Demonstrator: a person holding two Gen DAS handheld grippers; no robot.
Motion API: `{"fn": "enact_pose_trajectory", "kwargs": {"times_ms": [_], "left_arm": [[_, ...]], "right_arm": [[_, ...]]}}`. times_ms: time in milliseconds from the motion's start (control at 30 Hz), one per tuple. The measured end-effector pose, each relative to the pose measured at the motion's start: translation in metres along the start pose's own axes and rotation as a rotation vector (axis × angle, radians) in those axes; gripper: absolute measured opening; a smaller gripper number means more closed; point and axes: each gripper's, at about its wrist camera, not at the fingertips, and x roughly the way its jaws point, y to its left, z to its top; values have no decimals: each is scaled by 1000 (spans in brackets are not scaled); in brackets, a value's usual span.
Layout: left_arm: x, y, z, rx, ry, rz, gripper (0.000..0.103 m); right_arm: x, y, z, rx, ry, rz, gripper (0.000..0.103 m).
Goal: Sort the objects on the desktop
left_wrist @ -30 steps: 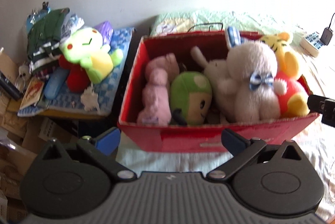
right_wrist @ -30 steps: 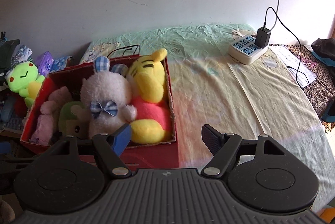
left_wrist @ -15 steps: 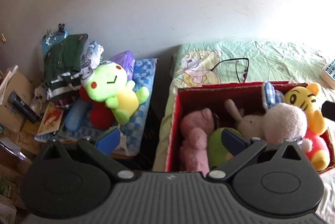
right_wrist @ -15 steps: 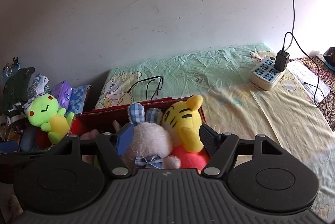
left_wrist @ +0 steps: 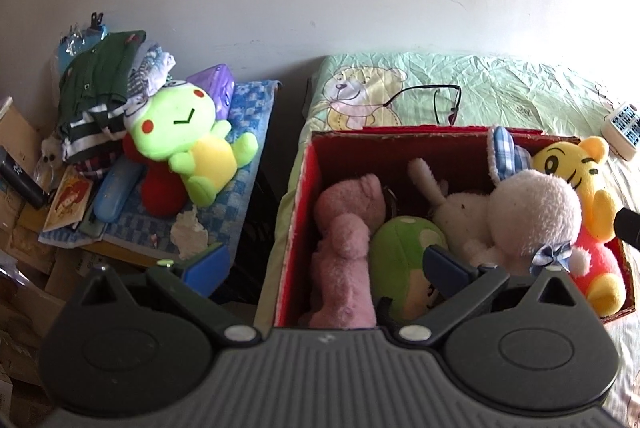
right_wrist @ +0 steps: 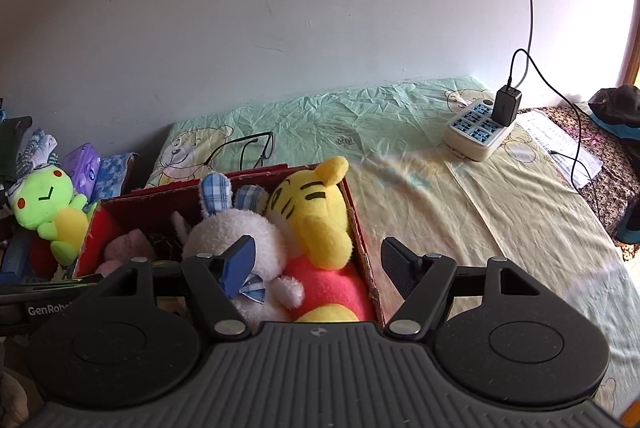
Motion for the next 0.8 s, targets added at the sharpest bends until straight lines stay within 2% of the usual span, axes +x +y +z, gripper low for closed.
{"fn": "enact_pose_trajectory", "kwargs": {"times_ms": [200,467,633,733,800], "left_arm": [[3,-13,-1,11,6,9,103],[15,-24,-7,12,64,21,103],[21,-24,-11,0,94,25,103],[24,-24,-13,-8,107,24,103],[26,-24,-14,-14,113,21,103]], "right_arm": [[5,-3,1,-11,15,31,72],[18,-1,2,-48,61,91,71],[21,5,2,-84,60,121,71],[23,6,2,-94,64,137,64],[25,6,2,-97,67,136,64]]}}
